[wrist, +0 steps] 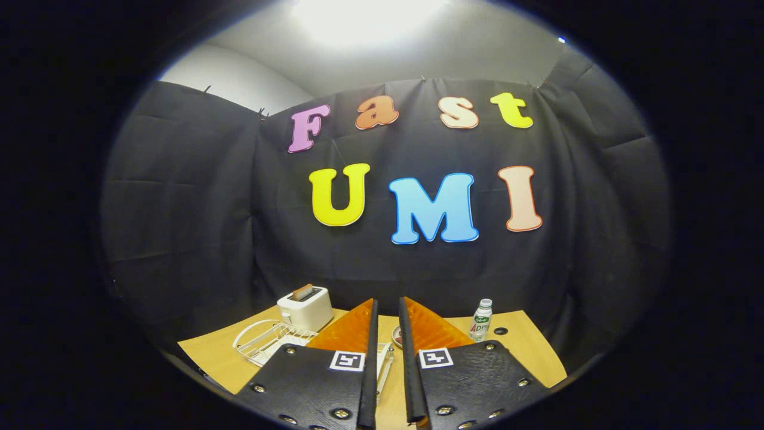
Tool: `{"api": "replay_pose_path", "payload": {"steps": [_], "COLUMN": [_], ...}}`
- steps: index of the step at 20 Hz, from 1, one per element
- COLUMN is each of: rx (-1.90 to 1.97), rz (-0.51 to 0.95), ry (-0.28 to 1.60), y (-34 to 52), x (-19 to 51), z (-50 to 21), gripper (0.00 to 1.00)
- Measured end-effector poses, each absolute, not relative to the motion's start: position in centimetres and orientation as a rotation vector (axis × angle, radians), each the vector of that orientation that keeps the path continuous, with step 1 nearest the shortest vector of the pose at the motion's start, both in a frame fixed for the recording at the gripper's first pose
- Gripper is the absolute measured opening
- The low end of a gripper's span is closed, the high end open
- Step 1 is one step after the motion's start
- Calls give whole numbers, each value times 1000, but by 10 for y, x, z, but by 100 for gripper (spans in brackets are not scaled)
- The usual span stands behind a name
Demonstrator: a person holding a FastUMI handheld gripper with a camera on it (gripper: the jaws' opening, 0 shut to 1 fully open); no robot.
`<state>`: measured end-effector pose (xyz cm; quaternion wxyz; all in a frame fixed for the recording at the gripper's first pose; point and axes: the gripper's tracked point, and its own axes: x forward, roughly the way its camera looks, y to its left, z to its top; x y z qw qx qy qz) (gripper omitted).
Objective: Take the plate from the dish rack, then take the spoon from the basket and place it into the plate.
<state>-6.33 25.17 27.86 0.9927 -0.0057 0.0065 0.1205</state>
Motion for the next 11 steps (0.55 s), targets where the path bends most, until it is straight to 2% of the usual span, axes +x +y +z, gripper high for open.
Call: {"api": "replay_pose_path", "payload": {"steps": [11], "rx": [39], "rz": [157], "ry": [10], "y": [207], "x": [-66], "z": [285], "gripper": [19]}}
